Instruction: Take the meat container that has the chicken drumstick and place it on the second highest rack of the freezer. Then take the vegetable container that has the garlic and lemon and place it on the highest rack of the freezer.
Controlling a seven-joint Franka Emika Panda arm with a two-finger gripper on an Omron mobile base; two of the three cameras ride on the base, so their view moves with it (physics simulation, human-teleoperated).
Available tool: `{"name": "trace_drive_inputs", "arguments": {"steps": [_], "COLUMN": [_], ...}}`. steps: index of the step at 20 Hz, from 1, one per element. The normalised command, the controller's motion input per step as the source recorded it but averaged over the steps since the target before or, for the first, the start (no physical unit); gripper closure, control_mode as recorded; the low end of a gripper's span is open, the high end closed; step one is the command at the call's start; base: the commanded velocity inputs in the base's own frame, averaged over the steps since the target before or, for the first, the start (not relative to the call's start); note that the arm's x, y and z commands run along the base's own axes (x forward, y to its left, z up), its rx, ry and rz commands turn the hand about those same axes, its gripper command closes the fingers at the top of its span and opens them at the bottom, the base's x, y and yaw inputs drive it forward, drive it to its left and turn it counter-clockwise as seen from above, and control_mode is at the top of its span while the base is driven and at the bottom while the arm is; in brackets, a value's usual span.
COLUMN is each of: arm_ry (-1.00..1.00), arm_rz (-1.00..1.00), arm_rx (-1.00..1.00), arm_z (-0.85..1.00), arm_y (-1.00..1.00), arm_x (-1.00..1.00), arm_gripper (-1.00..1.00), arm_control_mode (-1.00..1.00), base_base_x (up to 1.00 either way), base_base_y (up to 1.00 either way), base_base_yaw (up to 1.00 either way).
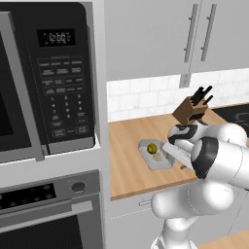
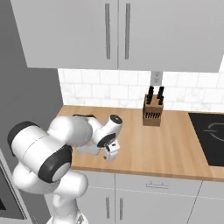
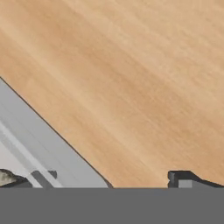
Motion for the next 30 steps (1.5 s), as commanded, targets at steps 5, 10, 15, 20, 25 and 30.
{"name": "trace_drive_inputs", "arguments": {"steps": [5, 10, 15, 20, 25, 30], "arm_ry": [-0.07, -0.04, 0.00, 0.00, 0.00, -0.20], "arm_rz": [0.12, 0.11, 0.09, 0.09, 0.08, 0.00], "arm_rx": [0.00, 0.00, 0.00, 0.00, 0.00, 0.00], "arm_z": [-0.11, -0.18, -0.48, -0.35, -0.16, 0.24], "arm_y": [0.18, 0.22, 0.26, 0.10, 0.13, 0.26], "arm_x": [-0.28, -0.05, 0.00, -0.01, -0.19, -0.45], "arm_gripper": [-1.00, -1.00, 1.00, 1.00, 1.00, 1.00], "arm_control_mode": [-1.00, -1.00, -1.00, -1.00, -1.00, -1.00], "base_base_x": [0.00, 0.00, 0.00, 0.00, 0.00, 0.00], "base_base_y": [0.00, 0.00, 0.00, 0.00, 0.00, 0.00], "base_base_yaw": [0.00, 0.00, 0.00, 0.00, 0.00, 0.00]}}
